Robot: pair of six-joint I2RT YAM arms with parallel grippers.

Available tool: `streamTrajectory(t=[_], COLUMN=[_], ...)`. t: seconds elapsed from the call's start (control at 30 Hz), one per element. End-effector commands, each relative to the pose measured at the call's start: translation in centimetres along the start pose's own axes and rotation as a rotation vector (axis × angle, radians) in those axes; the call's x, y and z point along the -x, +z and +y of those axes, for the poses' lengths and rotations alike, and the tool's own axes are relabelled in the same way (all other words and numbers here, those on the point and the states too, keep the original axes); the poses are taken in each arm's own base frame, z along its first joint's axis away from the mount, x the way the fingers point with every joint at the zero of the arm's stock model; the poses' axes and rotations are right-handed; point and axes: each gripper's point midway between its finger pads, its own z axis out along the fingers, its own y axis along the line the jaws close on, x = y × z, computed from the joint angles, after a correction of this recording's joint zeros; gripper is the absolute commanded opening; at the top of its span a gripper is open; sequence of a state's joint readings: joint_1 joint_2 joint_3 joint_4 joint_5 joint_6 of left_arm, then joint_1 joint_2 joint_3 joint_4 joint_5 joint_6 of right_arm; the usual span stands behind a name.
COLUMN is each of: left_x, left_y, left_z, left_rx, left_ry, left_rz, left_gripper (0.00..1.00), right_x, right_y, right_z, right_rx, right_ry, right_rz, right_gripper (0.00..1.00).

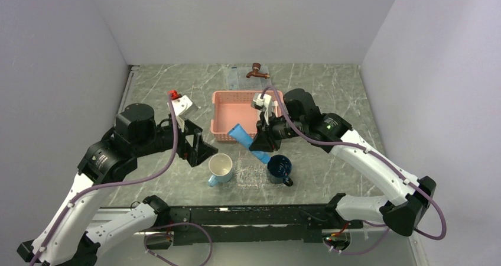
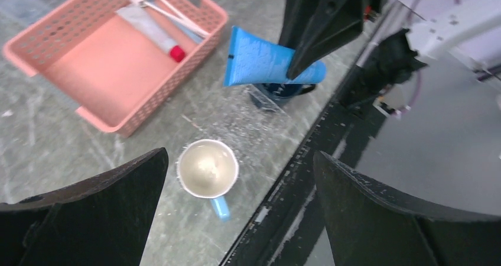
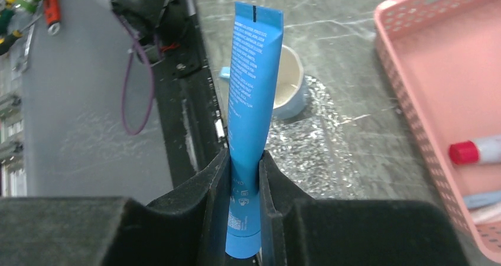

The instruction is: Prepare toiletry sets of a toothbrush and toothpaste on the tray

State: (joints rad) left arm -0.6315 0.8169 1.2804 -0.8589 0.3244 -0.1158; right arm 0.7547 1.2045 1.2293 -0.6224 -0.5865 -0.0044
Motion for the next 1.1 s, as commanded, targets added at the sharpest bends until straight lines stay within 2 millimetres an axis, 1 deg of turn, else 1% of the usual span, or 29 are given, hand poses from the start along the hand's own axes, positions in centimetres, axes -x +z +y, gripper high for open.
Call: streamTrajectory(t=[0.0,0.1,0.2,0.3,0.37,0.57,0.67,0.77,1.07], left_x=[0.3,0.0,-0.6,-1.0,-0.9,-0.4,-0.5,-0.6,-0.1], left_y=[-0.7,-0.6,0.0,0.5,0.6,0.5,0.4,0.4,-0.6], left_z=[-4.1,-4.7,-4.8,-5.7,-6.4,-7.5,-8.2,-7.9,-8.5], left_rx=[-0.237,-0.278,-0.286,-0.345,-0.393,-0.452,-0.496,-0.476,-0.499], left_ry=[0.020,-0.010,-0.058,-0.116,-0.153,-0.214,-0.235,-0.237,-0.225], left_rz=[0.028,0.068,0.119,0.165,0.173,0.175,0.185,0.190,0.164], left_gripper=[0.99,1.00,0.99,0.95,0.93,0.90,0.84,0.81,0.56], right_x=[0.8,0.6,0.2,0.4,0.7,1.8,2.7,3.0,3.4], right_y=[-1.1,-1.4,-1.6,-1.7,-1.8,-2.2,-2.3,-2.2,-1.5], right_z=[3.7,5.0,6.2,7.0,7.5,9.9,10.5,11.1,11.8], right_rx=[0.155,0.211,0.263,0.281,0.292,0.349,0.358,0.378,0.386], right_ry=[-0.085,-0.101,-0.115,-0.132,-0.143,-0.187,-0.197,-0.208,-0.209], right_rz=[-0.032,-0.020,-0.004,-0.006,-0.007,-0.037,-0.072,-0.076,-0.075], right_gripper=[0.20,0.20,0.20,0.21,0.21,0.21,0.22,0.22,0.23])
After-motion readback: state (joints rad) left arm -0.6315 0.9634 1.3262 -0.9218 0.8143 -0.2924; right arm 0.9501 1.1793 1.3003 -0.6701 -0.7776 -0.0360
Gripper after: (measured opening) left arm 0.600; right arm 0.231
